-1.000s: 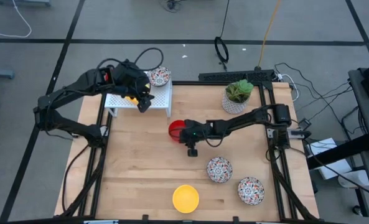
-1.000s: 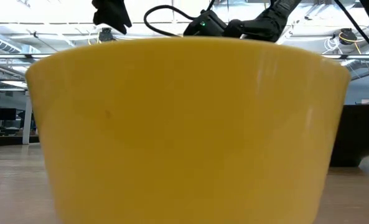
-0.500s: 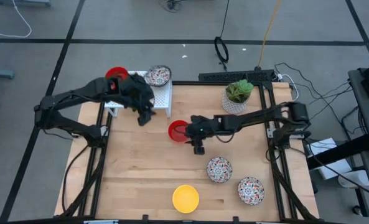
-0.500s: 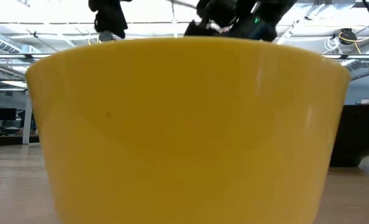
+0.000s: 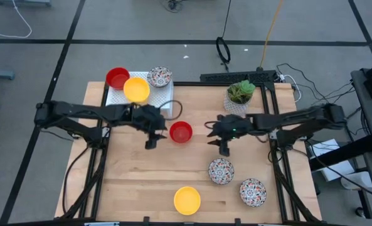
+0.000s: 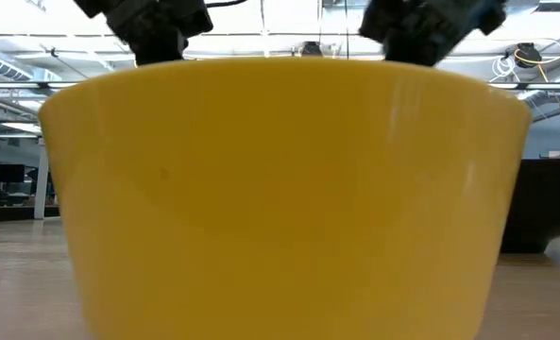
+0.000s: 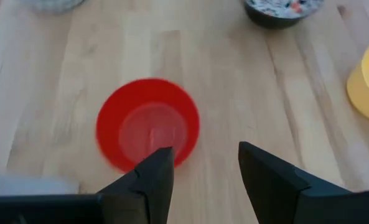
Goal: Pick & Place Mini bowls
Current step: Stack the red bowl on the red bowl on the shelf
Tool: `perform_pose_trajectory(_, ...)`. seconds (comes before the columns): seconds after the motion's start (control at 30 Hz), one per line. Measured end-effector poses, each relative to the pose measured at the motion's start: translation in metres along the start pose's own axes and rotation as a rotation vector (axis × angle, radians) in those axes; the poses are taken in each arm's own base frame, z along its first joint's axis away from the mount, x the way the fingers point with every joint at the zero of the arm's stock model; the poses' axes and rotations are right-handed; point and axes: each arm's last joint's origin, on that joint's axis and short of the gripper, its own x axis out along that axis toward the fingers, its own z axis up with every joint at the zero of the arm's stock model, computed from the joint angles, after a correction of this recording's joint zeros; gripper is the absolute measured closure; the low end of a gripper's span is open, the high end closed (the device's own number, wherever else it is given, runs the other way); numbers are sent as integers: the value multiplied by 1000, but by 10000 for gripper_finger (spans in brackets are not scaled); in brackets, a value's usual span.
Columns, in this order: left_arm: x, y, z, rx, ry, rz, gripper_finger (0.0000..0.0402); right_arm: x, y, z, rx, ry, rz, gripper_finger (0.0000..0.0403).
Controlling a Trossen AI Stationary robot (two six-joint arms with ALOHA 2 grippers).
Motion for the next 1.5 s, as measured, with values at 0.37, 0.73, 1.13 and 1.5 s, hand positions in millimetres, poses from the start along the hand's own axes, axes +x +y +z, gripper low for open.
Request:
perform_pose_trajectory(0.37,47,-17,-18,204,17,57,218,-36,18,-36,-5,-151,-14,259)
perform_pose_trajectory(0.73,98,-12,-35,296,152,168,218,-41,26,-61,-28,-278,1,259)
perform_pose_trajectory(1.13,117,-12,-46,352,232,191,306,-39,24,-66,-26,-290,2,259)
perform_pose_trajectory(1.5,115,-24,-24,361,161,179,393,-38,24,-66,-27,-286,1,259)
